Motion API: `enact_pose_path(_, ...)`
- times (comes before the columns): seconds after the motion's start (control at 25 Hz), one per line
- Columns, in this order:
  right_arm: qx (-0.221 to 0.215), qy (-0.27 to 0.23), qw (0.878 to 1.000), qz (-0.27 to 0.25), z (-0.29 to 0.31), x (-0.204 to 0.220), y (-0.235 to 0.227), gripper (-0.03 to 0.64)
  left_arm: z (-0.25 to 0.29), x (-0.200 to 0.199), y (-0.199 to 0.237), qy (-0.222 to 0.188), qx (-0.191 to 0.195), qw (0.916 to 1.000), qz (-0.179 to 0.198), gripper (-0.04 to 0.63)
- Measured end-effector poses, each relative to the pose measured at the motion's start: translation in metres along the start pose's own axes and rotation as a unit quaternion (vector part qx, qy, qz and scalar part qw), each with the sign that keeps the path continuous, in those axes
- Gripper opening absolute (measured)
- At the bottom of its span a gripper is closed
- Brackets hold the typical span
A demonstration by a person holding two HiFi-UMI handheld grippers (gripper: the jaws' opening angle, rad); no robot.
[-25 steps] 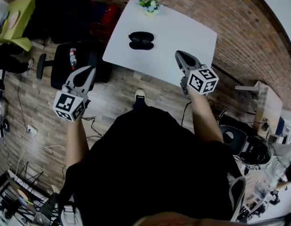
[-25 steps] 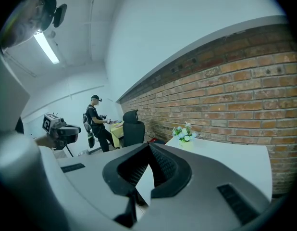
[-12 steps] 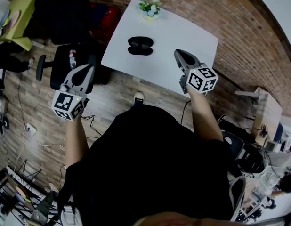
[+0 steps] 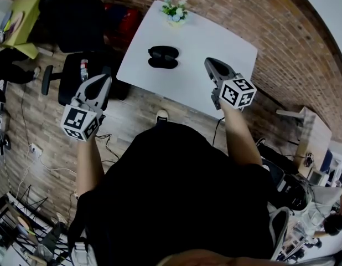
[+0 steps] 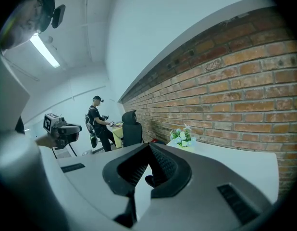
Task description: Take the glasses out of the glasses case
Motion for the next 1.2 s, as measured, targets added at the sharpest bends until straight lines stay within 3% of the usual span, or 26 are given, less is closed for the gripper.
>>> enact_pose_path(0.84,-0.013,0.000,1.000,0.001,0.005,-0.008,-0.030,0.016,0.017,-0.018,-0.002,-0.009,-0.019,0.9996,0.018,0.011)
enact_pose_path(0.96,-0.017,0.002,1.000,0.001,0.009,-0.009,-0.029,0.016,0.007,-0.023,0.014,-0.004,-0.046,0.9983,0.036,0.011)
enact_pose_path(1.2,-0.022,0.001,1.000,-0.004,0.011,-0.014,-0.031,0.015,-0.022,-0.037,0.047,-0.023,-0.094,0.9950,0.027,0.012)
Point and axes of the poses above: the fingertips, and each gripper's own axes: z forward along the fingers, y to its left, x out of its underside, the point moved 2 cm from there along -z, backward along the fingers, and after that the axes turned 8 degrees about -z, right-handed, at the moved point
